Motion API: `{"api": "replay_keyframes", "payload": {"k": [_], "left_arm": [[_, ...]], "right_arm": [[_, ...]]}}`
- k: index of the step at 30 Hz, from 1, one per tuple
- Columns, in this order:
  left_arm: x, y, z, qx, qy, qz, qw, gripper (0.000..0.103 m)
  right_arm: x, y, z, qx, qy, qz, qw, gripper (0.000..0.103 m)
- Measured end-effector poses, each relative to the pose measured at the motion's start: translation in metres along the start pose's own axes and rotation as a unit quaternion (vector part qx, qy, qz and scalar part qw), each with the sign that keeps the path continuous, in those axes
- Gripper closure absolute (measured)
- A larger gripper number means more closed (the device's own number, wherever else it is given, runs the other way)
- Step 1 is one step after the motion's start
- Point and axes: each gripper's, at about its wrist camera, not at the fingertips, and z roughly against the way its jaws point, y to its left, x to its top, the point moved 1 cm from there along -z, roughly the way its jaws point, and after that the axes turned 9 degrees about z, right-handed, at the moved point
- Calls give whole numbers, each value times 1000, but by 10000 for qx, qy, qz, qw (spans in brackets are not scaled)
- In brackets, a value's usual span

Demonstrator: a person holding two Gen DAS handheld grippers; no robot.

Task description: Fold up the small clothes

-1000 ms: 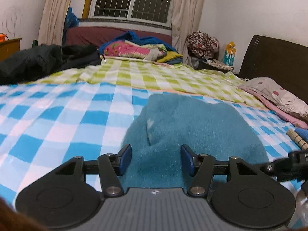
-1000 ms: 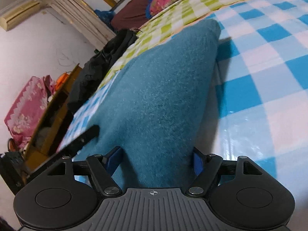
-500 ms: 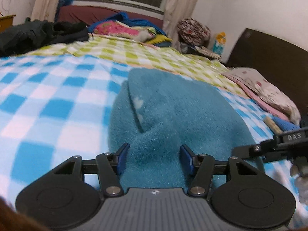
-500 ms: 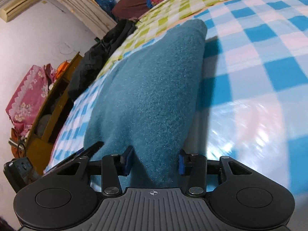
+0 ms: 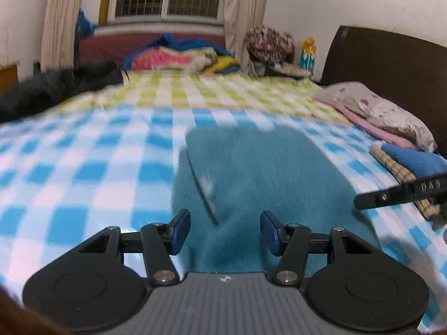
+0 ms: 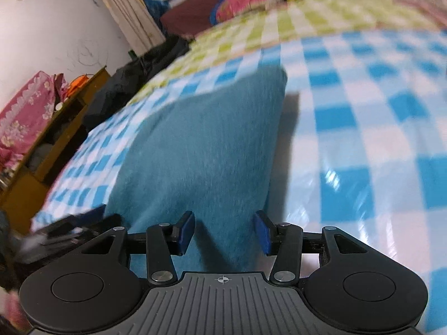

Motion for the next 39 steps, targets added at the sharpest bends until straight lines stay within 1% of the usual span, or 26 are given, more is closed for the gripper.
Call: {"api": "replay_keyframes", "payload": {"k": [1,3,5,8,11,12,14,16,18,20,23,25,27,31,35,37,39], "left_arm": [[5,-1,-1,-18,-84,-32,10000,43],[18,-8,-12,-62,-211,-86,9997,43],[26,-19,-30,-60,-348,-258,9990,43],[29,-31,-58,188,-390,-633,9971,43],[24,-28,-79,524,-228,-816,9950,45],[23,-23,-81,535,-248,-759,9954,45],[23,-9,-80,526,-254,-386,9975,45],[20,6,-78,592,-286,-91,9978,45],[15,16,-78,573,-258,160,9979,44],[13,20,-80,602,-260,276,9975,44],[12,21,-79,669,-270,264,9970,44],[13,27,-78,566,-181,483,9971,44],[15,32,-76,511,-93,720,9961,44],[17,23,-67,626,-126,662,9958,45],[22,17,-58,774,-316,498,9953,47],[27,16,-56,839,-432,381,9948,47],[33,16,-61,893,-450,294,9946,47]], "right_arm": [[2,1,2,-55,-98,78,9999,56],[4,-2,0,58,-126,4,9999,56],[7,-2,-10,103,-150,-51,9998,56],[7,4,-22,-9,-128,94,9999,56],[8,6,-24,-1,-175,128,9998,56],[9,7,-24,10,-195,129,9997,56],[9,12,-23,12,-268,221,9994,56],[9,19,-23,-61,-344,384,9987,56],[8,25,-27,-86,-375,545,9978,56],[8,30,-34,-108,-375,545,9977,55],[10,34,-42,-186,-361,502,9979,55],[9,34,-42,-166,-363,542,9977,55],[10,30,-38,-115,-357,421,9984,55],[11,29,-22,-17,-501,276,9984,55],[10,38,-19,-120,-534,442,9975,55],[8,41,-20,-88,-524,436,9976,55],[6,46,-19,-56,-528,456,9975,55]]}}
